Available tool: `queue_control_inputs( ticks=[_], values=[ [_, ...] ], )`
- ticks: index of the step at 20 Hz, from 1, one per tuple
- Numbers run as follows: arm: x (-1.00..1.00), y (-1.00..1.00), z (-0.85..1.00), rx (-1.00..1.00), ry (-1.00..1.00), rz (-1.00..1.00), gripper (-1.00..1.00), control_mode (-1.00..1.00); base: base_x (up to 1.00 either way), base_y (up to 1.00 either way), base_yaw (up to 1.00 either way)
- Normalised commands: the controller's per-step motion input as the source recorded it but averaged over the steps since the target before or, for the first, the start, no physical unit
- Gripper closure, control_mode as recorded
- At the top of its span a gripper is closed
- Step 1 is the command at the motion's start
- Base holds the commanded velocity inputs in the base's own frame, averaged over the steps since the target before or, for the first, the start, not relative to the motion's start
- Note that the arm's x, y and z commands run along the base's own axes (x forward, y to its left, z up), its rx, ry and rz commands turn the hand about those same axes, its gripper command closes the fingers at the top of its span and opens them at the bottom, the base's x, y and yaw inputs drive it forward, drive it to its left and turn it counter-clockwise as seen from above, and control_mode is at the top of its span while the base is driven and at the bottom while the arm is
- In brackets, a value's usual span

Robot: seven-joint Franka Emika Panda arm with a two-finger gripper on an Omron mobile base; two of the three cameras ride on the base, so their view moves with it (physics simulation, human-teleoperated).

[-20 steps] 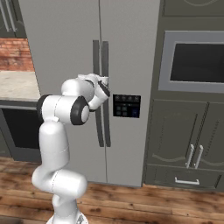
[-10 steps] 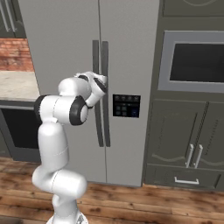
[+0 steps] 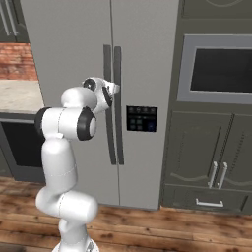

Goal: Retrieve the chicken drumstick from the fridge and place it on the saucepan with marinade on the stove.

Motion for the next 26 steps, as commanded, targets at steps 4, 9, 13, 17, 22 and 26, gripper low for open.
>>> queue_control_inputs(
  ticks=[4, 9, 13, 17, 22, 26],
  values=[
    [0.79, 0.00, -0.10, 0.00, 0.00, 0.16, -1.00, -1.00, 0.00, 0.00, 0.00],
    [0.17, 0.00, -0.02, 0.00, 0.03, 0.10, -1.00, -1.00, 0.00, 0.00, 0.00],
    [0.00, 0.00, 0.00, 0.00, 0.00, 0.00, -1.00, -1.00, 0.00, 0.00, 0.00],
    [0.00, 0.00, 0.00, 0.00, 0.00, 0.00, -1.00, -1.00, 0.00, 0.00, 0.00],
    [0.00, -0.05, 0.00, 0.00, 0.00, 0.00, 1.00, -1.00, 0.00, 0.00, 0.00],
    [0.00, 0.00, 0.00, 0.00, 0.00, 0.00, 1.00, -1.00, 0.00, 0.00, 0.00]
  ],
)
